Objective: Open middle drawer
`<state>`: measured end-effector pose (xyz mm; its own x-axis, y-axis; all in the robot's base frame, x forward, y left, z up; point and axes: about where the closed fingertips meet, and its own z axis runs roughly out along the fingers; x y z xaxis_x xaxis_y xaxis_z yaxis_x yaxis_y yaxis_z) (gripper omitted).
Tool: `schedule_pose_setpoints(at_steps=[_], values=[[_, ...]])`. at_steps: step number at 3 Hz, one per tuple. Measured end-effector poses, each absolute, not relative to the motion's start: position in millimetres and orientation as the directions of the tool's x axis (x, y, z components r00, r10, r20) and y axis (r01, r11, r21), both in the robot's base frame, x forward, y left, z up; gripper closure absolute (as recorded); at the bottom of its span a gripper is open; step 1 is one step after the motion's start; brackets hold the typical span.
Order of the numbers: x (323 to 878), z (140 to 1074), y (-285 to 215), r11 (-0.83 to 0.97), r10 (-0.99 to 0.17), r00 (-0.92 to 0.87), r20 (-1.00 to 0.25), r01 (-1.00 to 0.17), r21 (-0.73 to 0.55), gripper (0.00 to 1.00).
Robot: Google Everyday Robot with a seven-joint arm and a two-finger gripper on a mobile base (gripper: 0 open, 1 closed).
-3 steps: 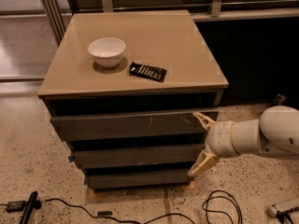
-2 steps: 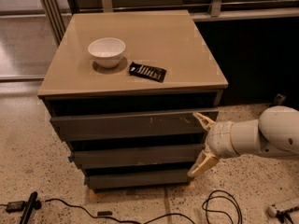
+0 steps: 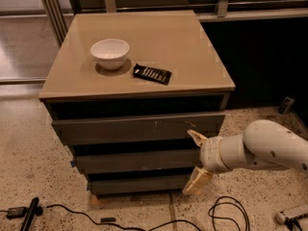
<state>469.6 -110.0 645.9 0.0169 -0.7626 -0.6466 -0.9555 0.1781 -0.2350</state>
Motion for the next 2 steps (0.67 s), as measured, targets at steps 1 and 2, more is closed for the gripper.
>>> schedule_pose_setpoints(at_steps=[1,2], values=[[454.8,591.5,-103.8,0.208,-0.773,-0.067,-0.631,-0.966,-0.152,0.0],[454.2,552.1,-101.4,0.228,-0.777,-0.102,-0.622,-0.965,-0.127,0.0]])
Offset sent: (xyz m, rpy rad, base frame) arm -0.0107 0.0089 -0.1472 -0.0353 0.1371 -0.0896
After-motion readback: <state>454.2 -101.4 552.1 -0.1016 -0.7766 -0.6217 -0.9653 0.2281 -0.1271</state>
